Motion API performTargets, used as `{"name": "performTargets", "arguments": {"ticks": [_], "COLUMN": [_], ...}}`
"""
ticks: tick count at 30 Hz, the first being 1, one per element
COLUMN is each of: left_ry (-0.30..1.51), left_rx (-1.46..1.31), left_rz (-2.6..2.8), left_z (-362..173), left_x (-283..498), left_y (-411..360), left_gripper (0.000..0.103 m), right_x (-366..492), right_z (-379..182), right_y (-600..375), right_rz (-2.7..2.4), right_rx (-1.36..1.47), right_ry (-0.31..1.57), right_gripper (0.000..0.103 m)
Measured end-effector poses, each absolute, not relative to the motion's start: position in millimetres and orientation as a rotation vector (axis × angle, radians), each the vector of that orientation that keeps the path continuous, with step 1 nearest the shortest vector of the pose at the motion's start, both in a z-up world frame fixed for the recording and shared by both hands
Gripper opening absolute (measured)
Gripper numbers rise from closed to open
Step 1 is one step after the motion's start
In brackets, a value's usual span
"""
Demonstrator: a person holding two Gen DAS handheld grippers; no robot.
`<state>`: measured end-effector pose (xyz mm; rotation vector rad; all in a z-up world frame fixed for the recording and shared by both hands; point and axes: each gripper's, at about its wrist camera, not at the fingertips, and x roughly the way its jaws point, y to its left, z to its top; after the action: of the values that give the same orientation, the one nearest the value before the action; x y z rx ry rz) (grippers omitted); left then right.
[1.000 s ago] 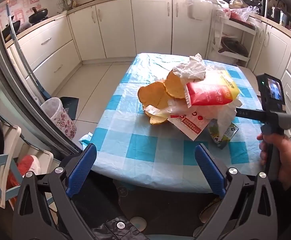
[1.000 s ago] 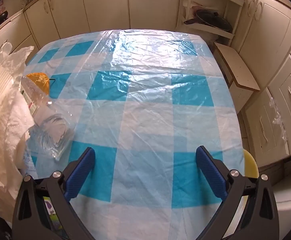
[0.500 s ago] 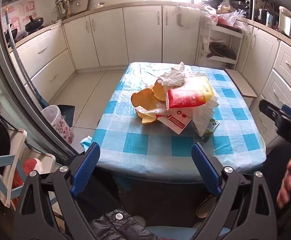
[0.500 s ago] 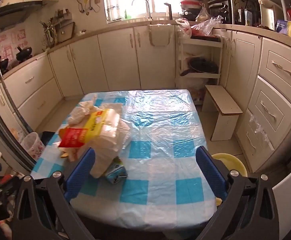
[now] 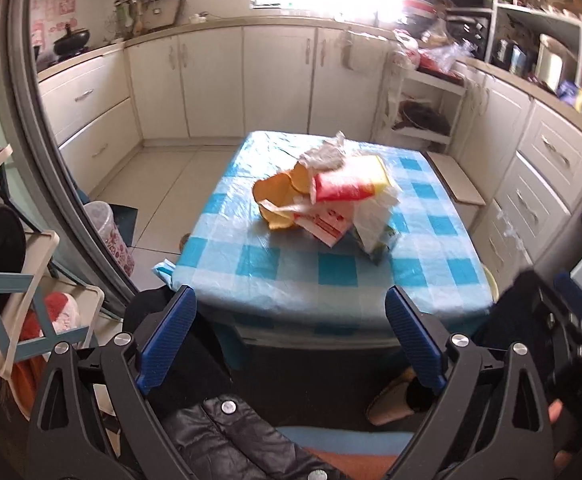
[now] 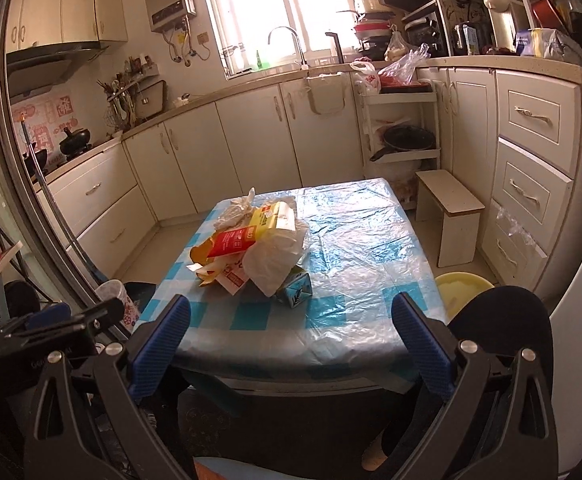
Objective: Collect trash
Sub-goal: 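Move both tools toward the trash pile on the checked table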
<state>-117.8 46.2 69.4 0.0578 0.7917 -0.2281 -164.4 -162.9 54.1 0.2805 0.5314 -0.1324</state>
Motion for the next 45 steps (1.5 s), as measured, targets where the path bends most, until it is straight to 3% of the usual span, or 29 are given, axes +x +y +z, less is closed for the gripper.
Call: {"name": "performTargets", "arguments": {"ticks": [45], "left_ry": [0.692], "left_rx": [0.044], "left_rz": [-0.166], "left_z": [77], "left_x": [-128], "left_y": [63], "left_gripper": [0.095], "right_x": [-180], "right_z": [64], "right_y": [-151], "right_rz": [-0.08], "right_rx": [0.232], "right_ry": [0.487], "right_gripper": [0.097]}}
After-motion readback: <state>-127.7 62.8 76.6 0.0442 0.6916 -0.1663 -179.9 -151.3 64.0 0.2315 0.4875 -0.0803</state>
